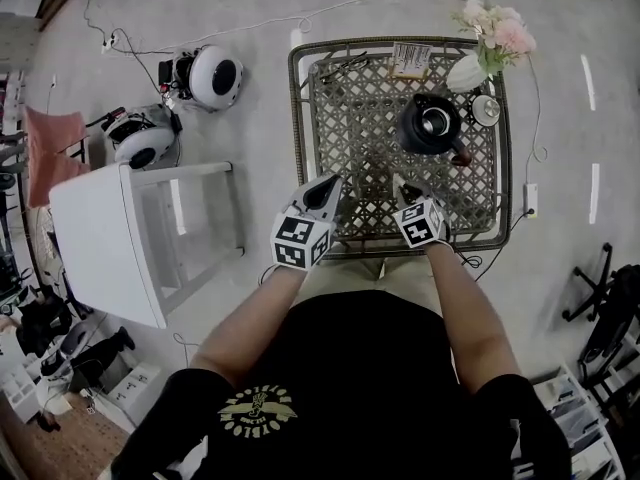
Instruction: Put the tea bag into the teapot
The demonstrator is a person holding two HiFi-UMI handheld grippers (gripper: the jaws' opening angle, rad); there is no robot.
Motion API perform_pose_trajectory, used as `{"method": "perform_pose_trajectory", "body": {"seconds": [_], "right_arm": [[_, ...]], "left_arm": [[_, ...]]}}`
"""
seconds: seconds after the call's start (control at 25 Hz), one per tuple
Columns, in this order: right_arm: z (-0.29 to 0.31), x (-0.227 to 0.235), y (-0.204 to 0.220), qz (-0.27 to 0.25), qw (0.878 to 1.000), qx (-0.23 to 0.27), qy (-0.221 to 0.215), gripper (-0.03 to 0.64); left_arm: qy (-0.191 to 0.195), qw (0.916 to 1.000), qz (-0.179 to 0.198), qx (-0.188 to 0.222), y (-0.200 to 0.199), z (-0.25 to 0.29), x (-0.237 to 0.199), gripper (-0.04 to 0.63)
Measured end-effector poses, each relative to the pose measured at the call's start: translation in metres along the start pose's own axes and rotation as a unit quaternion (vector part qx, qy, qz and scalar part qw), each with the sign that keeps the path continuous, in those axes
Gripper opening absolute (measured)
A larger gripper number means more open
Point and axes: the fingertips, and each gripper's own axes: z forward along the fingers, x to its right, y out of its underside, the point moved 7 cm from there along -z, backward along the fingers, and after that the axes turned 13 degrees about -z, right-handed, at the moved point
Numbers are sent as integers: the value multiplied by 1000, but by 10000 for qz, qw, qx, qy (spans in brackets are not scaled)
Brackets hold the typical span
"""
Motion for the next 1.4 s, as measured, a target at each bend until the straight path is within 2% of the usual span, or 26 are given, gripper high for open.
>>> {"method": "perform_pose_trajectory", "body": {"seconds": [0.04,0.12,0.52,0.96,1.4], "right_arm": [[0,-1,1,-71,9999,-124,47,23],[-5,-1,-2,-50,9998,-164,50,11],[-104,24,-58,415,9966,694,176,11],[-201,45,-97,95,9911,1315,207,11],[-269,75,-126,-652,9795,1884,-293,11]], "left_arm": [[4,10000,12,8,-2,-1,0,8],[11,10000,57,20,-9,-3,1,8],[205,9978,-28,629,-62,-26,13,8],[283,9922,685,1001,-105,-39,75,8],[33,9831,825,1632,-147,-41,142,8]]}}
